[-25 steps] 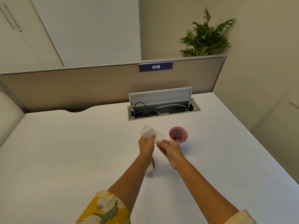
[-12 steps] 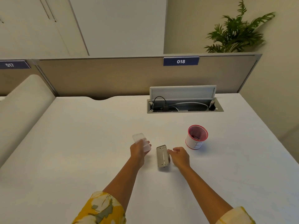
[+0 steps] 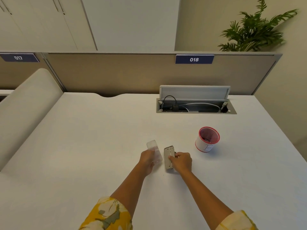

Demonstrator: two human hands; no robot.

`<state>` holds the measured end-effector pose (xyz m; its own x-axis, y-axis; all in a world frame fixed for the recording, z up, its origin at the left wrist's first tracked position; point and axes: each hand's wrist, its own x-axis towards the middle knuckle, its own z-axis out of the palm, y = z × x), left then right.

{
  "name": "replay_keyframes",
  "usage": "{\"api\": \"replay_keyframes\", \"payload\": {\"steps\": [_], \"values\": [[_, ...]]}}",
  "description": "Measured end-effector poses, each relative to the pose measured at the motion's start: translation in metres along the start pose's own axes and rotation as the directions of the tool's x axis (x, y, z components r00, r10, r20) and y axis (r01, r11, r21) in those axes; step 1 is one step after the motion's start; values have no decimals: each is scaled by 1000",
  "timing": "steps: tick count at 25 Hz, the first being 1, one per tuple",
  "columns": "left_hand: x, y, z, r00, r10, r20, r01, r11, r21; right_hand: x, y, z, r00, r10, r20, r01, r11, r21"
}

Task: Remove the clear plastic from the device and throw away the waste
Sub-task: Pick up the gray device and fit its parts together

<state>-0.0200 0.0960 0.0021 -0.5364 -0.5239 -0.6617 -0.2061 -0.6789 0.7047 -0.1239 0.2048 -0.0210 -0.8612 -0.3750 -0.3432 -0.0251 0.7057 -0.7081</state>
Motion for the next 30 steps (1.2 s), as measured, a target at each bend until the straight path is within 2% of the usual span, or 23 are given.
{"api": "replay_keyframes", "payload": {"steps": [2, 8, 11, 14, 18, 23, 26, 30], "values": [[0, 0, -5, 1000, 2, 17, -2, 1000, 9, -1, 0, 1, 996, -73, -53, 79, 990, 119], [-6, -1, -7, 993, -34, 115, 33, 999, 6, -12, -20, -3, 954, -270, -134, 294, 931, 218], [-14, 2, 7, 977, -23, 214, 43, 995, -87, -26, -35, -3, 878, -436, -198, 455, 888, 60], [-19, 9, 18, 979, -14, 204, 63, 970, -236, -38, -44, 3, 797, -554, -240, 550, 830, -87], [-24, 16, 24, 979, 0, 202, 97, 878, -470, -40, -46, 8, 763, -607, -224, 604, 792, -87], [-23, 15, 23, 982, 8, 188, 101, 822, -560, -43, -37, 14, 703, -698, -134, 690, 716, -109], [-24, 15, 26, 978, 23, 208, 109, 793, -599, -41, -37, 14, 726, -668, -163, 666, 742, -73], [-25, 15, 30, 974, 44, 221, 93, 814, -573, -37, -45, 10, 737, -646, -198, 652, 757, -42]]}}
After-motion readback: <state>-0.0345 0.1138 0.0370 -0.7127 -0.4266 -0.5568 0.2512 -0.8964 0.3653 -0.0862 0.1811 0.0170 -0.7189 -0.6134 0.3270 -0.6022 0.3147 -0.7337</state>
